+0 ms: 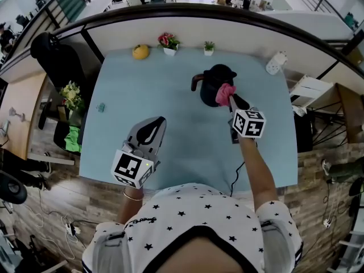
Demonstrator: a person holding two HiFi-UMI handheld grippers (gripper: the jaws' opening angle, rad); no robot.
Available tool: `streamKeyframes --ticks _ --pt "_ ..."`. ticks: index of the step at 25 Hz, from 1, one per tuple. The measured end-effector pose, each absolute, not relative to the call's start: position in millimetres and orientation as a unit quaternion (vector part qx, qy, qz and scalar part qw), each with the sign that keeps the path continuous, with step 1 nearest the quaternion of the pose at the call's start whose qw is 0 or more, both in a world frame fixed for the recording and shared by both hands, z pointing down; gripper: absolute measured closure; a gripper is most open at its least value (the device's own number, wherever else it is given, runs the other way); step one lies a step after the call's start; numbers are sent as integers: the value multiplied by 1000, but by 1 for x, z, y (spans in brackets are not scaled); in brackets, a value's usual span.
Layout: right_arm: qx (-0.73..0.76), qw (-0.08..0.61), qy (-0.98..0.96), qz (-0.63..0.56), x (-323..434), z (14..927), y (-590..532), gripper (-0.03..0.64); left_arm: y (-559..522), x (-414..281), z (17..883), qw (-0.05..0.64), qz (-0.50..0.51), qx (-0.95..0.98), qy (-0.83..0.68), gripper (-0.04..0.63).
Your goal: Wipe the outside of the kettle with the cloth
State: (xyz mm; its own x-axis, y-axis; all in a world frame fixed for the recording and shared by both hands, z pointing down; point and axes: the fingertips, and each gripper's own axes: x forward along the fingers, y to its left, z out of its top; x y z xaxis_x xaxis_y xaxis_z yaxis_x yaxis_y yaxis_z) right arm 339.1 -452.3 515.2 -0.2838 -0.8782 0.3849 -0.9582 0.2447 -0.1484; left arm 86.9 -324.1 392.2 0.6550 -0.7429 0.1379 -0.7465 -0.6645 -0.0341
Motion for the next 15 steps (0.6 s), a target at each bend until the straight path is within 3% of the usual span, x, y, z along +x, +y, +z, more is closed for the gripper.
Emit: streamKeyframes --ticks 15 --pt "579 86 -789 188 350 517 -462 586 -325 98 394 16 84 903 -422 563"
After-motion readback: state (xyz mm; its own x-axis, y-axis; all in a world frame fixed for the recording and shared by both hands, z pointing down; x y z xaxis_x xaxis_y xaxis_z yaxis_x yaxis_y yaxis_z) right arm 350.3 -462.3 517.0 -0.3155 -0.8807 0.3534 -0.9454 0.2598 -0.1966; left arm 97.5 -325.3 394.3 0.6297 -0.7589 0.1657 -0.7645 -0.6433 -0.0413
